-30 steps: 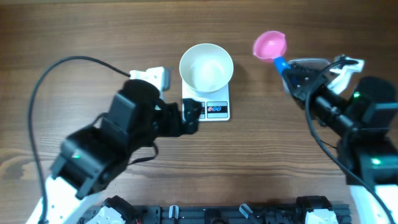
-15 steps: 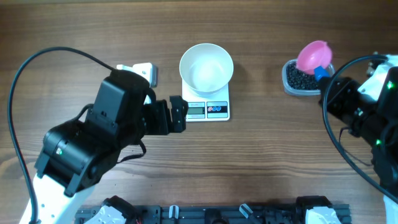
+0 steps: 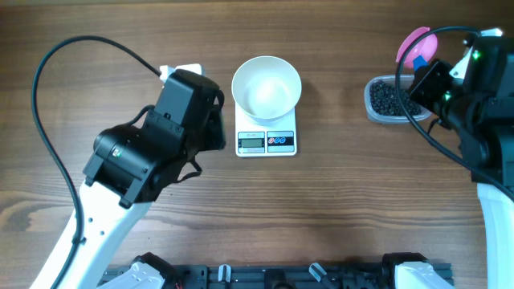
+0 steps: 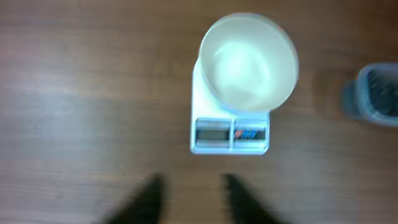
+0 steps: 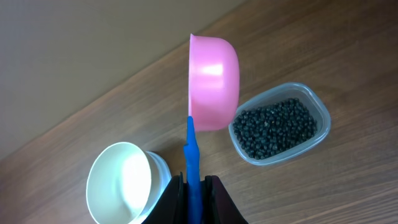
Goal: Scoop item into bowl and weigh 150g on scale
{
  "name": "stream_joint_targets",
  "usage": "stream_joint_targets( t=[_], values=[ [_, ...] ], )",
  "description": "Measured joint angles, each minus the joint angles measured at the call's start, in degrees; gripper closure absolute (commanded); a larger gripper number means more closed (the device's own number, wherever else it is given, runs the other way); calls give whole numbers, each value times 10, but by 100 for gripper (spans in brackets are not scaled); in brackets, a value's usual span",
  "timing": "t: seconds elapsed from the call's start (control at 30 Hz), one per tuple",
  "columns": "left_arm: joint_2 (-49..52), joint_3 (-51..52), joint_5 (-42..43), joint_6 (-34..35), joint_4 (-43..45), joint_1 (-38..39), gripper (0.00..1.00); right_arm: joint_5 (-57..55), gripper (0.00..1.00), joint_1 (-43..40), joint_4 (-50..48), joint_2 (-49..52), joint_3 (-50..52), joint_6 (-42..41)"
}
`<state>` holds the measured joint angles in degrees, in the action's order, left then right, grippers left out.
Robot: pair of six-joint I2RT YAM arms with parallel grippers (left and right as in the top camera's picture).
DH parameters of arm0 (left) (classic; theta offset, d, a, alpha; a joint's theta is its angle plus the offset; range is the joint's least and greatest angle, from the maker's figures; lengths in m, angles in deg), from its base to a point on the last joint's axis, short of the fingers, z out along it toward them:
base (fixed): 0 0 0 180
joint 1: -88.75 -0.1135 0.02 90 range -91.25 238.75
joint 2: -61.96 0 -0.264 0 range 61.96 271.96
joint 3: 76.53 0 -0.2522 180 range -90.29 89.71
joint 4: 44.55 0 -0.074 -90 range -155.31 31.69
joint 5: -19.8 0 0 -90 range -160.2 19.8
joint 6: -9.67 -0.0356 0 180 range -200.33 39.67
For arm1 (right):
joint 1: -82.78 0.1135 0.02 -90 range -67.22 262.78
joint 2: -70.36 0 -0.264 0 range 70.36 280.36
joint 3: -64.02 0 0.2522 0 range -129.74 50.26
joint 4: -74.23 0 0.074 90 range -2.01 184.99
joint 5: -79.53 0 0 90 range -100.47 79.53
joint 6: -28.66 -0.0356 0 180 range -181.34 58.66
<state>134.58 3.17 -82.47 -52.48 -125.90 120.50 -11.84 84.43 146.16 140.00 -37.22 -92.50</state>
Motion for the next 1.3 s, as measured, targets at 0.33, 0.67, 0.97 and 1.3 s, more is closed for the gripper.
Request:
stream_joint_targets(
  t=[0.33,0.67,0.97,1.3],
  values=[
    [94,0,6,-26,61,1,96,-6,96,0,-28,0,0,-1],
    [173,14,89,-191,84,31,96,-50,96,0,-134,10,0,24],
    [184,122,107,-247,188,45,96,-65,96,0,-147,19,0,73],
    [212,200,127,-252,339,46,96,-66,96,0,-119,19,0,75]
  ],
)
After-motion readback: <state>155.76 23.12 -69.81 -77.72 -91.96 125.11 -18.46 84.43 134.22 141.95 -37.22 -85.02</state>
